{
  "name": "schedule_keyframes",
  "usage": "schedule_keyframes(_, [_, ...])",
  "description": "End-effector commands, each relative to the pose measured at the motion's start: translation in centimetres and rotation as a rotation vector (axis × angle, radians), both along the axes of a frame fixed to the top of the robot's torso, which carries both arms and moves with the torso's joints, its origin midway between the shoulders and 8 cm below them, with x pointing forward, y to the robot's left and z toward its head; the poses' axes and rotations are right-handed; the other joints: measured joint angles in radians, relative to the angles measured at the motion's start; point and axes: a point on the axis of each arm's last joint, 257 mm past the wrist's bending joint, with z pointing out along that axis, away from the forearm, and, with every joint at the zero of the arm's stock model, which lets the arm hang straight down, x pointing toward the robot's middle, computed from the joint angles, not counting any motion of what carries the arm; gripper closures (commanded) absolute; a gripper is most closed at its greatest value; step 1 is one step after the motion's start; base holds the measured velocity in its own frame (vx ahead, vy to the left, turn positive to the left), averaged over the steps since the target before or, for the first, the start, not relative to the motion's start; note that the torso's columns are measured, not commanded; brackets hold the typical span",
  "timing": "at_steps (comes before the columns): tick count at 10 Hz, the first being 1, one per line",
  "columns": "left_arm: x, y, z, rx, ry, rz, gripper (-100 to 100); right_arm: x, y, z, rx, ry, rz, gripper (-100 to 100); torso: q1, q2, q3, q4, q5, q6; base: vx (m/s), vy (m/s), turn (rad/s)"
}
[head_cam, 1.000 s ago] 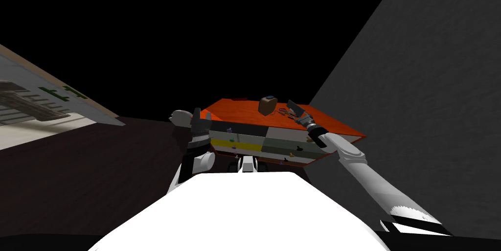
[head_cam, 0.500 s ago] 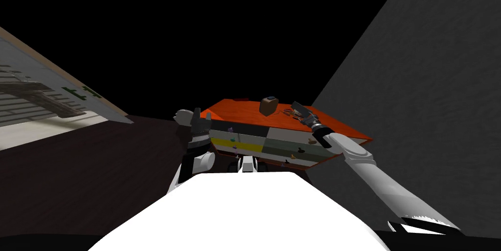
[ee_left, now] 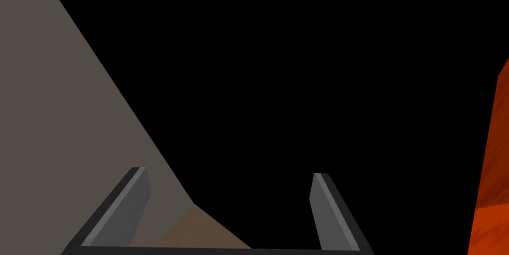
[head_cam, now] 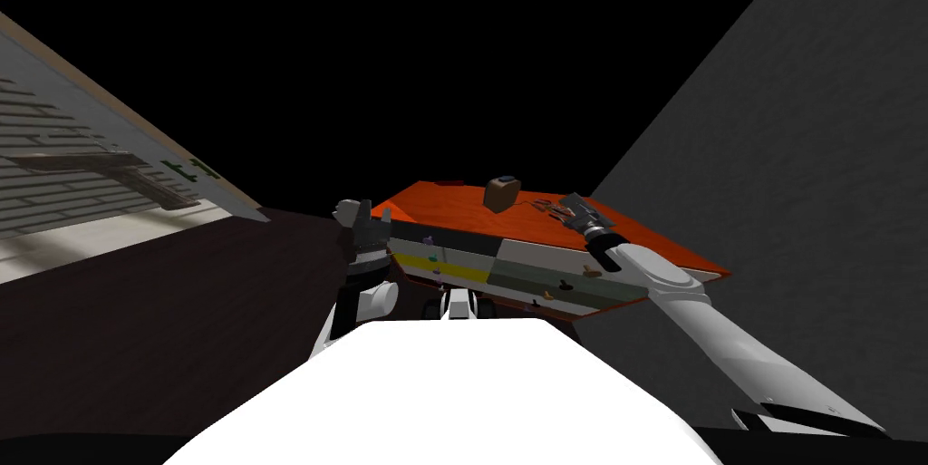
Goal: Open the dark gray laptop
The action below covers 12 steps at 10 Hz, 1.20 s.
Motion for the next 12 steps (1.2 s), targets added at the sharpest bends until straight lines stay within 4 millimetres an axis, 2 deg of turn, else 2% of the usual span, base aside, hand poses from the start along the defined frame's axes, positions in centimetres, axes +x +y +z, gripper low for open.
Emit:
schedule_keyframes(1, [0.0,0.0,0.0,0.000,0.000,0.000,0,0.2,1.2,-0.3,0.003,0.000,0.021,100,0.000,0.002,0.001,0.000,0.000,0.003,0.003,0.003,-0.163])
schedule_keyframes(2, [0.0,0.0,0.0,0.000,0.000,0.000,0,0.3,2.0,-0.6,0.006,-0.001,0.037,100,0.000,0.005,0.003,0.002,0.001,0.006,0.006,0.002,-0.269])
schedule_keyframes(3, [0.0,0.0,0.0,0.000,0.000,0.000,0,0.2,0.3,0.6,0.005,-0.001,0.020,-100,0.000,0.007,0.005,0.003,0.001,0.005,-0.010,0.023,-0.014])
schedule_keyframes(4, [0.0,0.0,0.0,0.000,0.000,0.000,0,0.2,-0.2,1.1,0.005,-0.001,0.016,-100,0.002,0.006,0.004,0.002,0.000,0.001,-0.027,0.037,0.107])
schedule_keyframes(7, [0.0,0.0,0.0,0.000,0.000,0.000,0,0.1,-1.6,2.8,0.004,-0.001,0.006,-100,0.002,0.003,0.002,0.002,0.001,0.003,-0.017,0.041,0.039])
schedule_keyframes(10, [0.0,0.0,0.0,0.000,0.000,0.000,0,0.0,-3.4,5.2,0.004,-0.003,-0.007,-100,0.001,0.005,0.003,0.002,0.001,0.003,-0.021,0.043,0.049])
schedule_keyframes(11, [0.0,0.0,0.0,0.000,0.000,0.000,0,0.0,-3.0,4.9,0.001,0.000,-0.003,-100,0.001,0.005,0.003,0.002,0.001,0.003,-0.006,0.016,0.002])
schedule_keyframes(12, [0.0,0.0,0.0,0.000,0.000,0.000,0,0.0,-3.0,5.0,0.003,-0.002,-0.004,0,0.000,0.004,0.002,0.002,0.001,0.003,0.000,0.000,0.000])
